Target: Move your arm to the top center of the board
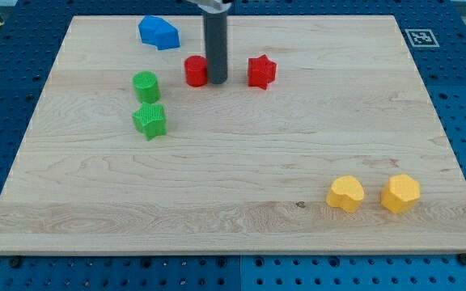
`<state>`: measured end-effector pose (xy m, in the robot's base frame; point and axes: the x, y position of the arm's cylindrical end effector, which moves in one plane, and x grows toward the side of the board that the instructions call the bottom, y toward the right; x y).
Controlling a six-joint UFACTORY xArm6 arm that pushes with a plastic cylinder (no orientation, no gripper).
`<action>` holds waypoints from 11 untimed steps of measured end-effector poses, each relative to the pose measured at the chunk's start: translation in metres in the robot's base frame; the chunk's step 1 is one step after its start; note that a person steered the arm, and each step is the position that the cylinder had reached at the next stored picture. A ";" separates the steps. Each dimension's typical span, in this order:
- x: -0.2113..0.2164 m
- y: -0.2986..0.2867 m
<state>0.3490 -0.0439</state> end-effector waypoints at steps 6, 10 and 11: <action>-0.013 -0.065; -0.131 0.026; -0.156 0.021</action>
